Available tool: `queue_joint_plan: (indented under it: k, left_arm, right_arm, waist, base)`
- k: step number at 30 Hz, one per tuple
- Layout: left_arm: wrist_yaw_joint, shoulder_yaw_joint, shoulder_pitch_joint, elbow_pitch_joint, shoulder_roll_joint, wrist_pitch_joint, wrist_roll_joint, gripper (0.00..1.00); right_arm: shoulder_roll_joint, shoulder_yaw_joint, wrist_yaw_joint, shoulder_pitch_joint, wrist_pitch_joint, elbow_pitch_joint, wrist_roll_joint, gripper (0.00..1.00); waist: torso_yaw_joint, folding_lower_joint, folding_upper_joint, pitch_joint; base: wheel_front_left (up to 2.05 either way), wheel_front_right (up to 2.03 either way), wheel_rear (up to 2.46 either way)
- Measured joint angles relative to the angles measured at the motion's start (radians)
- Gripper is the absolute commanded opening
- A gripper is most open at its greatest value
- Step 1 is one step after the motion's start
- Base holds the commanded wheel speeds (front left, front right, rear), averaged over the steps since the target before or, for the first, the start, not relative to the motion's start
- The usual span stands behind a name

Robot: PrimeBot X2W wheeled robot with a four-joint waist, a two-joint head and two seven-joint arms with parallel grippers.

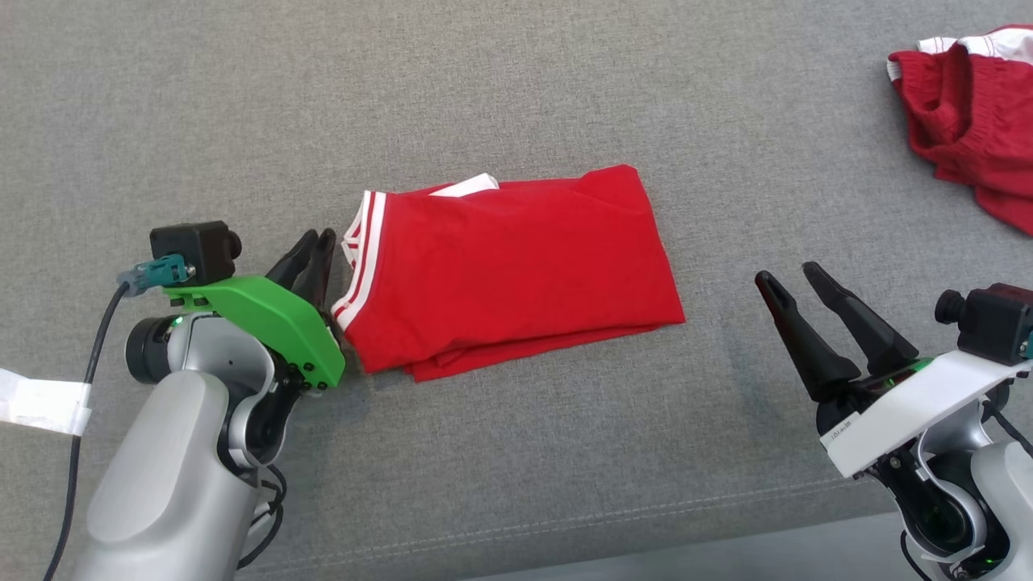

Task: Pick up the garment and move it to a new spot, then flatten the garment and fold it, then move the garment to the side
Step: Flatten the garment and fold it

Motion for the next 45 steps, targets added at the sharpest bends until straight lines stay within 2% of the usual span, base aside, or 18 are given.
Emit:
queue_joint_plan:
  k: [3, 4, 6, 7, 8, 16, 20, 28, 35, 45]
  left_arm:
    - [0.004, -0.004, -0.004, 0.001, 0.009, -0.006, 0.036, 0.37]
    - [0.004, -0.008, -0.005, 0.001, 0.011, -0.014, 0.043, 0.47]
    - [0.004, -0.026, -0.011, -0.001, 0.011, -0.028, 0.057, 0.84]
    - [0.004, -0.033, -0.014, -0.005, 0.011, -0.035, 0.063, 0.97]
    - [0.004, -0.035, -0.016, -0.011, 0.011, -0.042, 0.072, 1.0]
    - [0.005, -0.054, -0.012, -0.039, 0.012, -0.118, 0.132, 1.0]
    - [0.033, -0.059, 0.022, -0.054, 0.022, -0.162, 0.181, 1.0]
    - [0.099, -0.069, 0.185, -0.083, 0.079, -0.242, 0.276, 1.0]
    - [0.119, -0.04, 0.319, -0.1, 0.104, -0.296, 0.295, 1.0]
    - [0.128, 0.005, 0.48, -0.15, 0.128, -0.33, 0.291, 1.0]
  right_arm:
    - [0.0, 0.0, 0.0, 0.0, 0.0, 0.002, 0.0, 1.0]
    - [0.0, -0.001, 0.0, 0.0, 0.0, 0.003, 0.0, 1.0]
    - [-0.001, -0.002, -0.001, 0.0, -0.001, 0.011, -0.005, 1.0]
    - [-0.002, -0.002, -0.001, 0.0, -0.001, 0.014, -0.01, 1.0]
    - [-0.004, -0.002, -0.001, 0.0, -0.002, 0.015, -0.012, 1.0]
    - [-0.002, -0.021, -0.009, 0.002, -0.036, 0.051, -0.025, 1.0]
    - [0.003, -0.039, -0.019, 0.029, -0.05, 0.083, -0.024, 1.0]
    - [0.031, -0.077, -0.035, 0.109, -0.083, 0.167, 0.022, 1.0]
    - [0.032, -0.107, -0.044, 0.142, -0.136, 0.207, 0.015, 1.0]
    - [-0.007, -0.091, -0.064, 0.174, -0.199, 0.241, -0.13, 1.0]
  waist:
    - [0.002, 0.0, 0.0, -0.001]
    - [0.004, 0.0, 0.0, -0.001]
    - [0.008, 0.0, 0.0, -0.006]
    - [0.01, 0.0, 0.0, -0.009]
    - [0.012, 0.0, 0.0, -0.012]
    - [0.038, 0.0, 0.0, -0.06]
    - [0.056, 0.0, 0.0, -0.095]
    - [0.116, 0.0, 0.0, -0.18]
    - [0.176, 0.0, 0.0, -0.243]
    - [0.243, 0.0, 0.0, -0.329]
  base:
    - [0.0, 0.0, 0.0]
    - [0.0, 0.0, 0.0]
    - [0.0, 0.0, 0.0]
    - [0.0, 0.0, 0.0]
    - [0.0, 0.0, 0.0]
    - [0.0, 0.0, 0.0]
    - [0.0, 0.0, 0.0]
    - [0.0, 0.0, 0.0]
    - [0.0, 0.0, 0.0]
    - [0.0, 0.0, 0.0]
